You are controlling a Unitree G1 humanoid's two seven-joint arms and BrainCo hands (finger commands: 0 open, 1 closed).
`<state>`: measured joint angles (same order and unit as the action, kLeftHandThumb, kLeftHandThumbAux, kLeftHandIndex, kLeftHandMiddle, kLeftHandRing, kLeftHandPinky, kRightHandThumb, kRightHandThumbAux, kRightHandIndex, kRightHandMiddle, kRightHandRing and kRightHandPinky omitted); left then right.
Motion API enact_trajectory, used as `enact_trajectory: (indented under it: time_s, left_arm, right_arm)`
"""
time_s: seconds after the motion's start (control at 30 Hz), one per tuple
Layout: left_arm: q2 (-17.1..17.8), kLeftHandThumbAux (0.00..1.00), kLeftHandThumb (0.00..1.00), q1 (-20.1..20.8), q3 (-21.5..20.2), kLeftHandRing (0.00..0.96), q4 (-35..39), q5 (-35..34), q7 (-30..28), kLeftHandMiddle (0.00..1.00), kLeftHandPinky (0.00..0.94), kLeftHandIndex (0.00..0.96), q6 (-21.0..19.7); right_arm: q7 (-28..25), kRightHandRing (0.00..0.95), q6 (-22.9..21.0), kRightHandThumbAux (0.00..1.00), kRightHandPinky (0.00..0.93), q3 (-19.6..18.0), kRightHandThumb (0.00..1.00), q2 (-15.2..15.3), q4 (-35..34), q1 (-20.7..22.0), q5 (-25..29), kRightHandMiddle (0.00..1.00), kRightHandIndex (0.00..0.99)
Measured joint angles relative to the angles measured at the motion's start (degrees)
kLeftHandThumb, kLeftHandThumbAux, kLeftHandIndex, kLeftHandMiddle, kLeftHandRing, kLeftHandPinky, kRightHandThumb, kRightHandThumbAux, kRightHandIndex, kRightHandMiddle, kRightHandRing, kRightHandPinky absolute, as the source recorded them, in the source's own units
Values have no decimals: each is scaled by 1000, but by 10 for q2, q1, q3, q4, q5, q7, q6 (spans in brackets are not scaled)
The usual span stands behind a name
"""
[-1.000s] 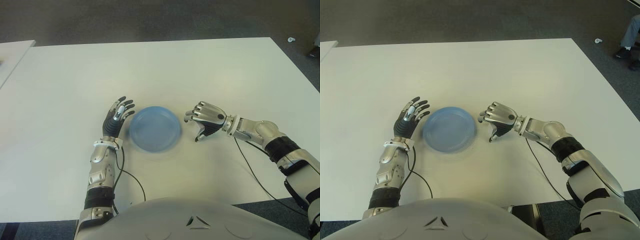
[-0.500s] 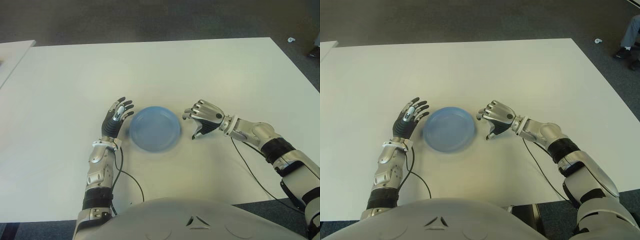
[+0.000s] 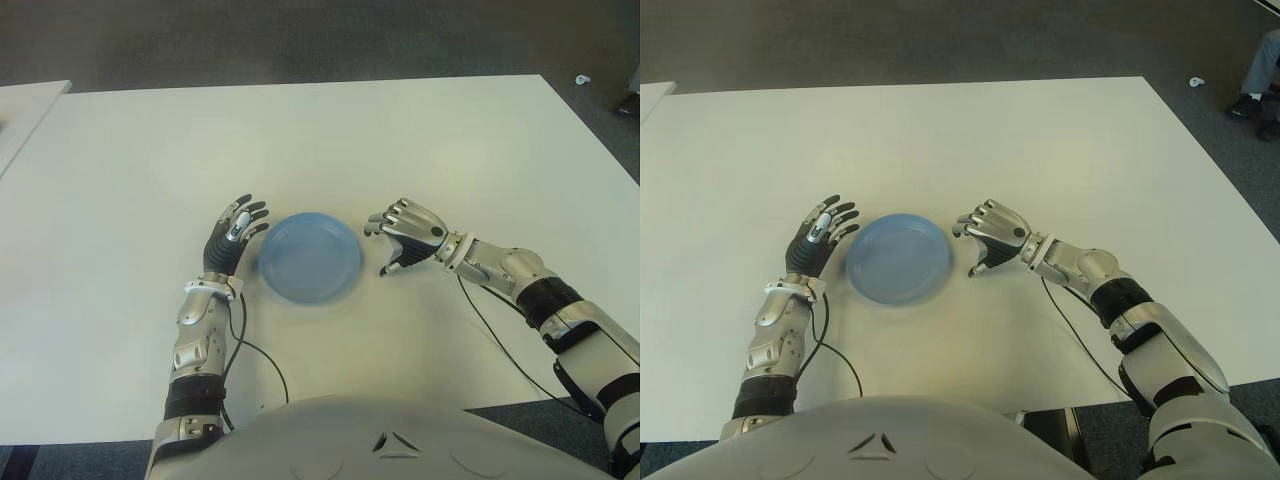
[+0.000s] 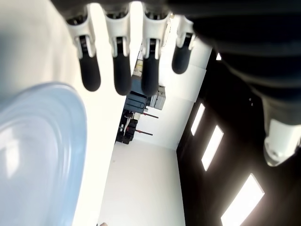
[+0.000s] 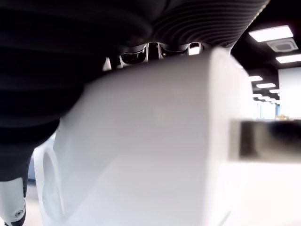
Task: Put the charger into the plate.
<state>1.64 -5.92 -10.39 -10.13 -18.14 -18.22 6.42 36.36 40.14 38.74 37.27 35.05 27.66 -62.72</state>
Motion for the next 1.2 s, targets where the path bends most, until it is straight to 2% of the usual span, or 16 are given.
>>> enact_trajectory:
  time_s: [0.13,0.3,0.47,0.87,1.2]
  left_arm:
    - [0,566,0,0,-1,279,0,0,0,273,296,186,0]
    - [0,573,0,0,-1,276,-1,0,0,269,295,183,0]
    - [0,580,0,0,-1,274,-1,1,1,263,293,177,0]
    - [0,584,0,0,-1,290,-1,1,1,280,314,193,0]
    - [0,583,0,0,0,283,-1,1,1,270,303,186,0]
  right_arm:
    - [11,872,-6,674,872,-5,858,-5,2,-4,2,552,408]
    - [8,869,-6,674,873,-21,857,-18,7,-18,35,549,407]
    - [-18,866,-12,676,872,-44,855,-29,7,-34,74,542,401]
    - [-87,867,-25,679,870,-109,854,-30,3,-66,156,536,395]
    - [-103,860,-15,681,867,-146,852,-40,12,-81,208,532,391]
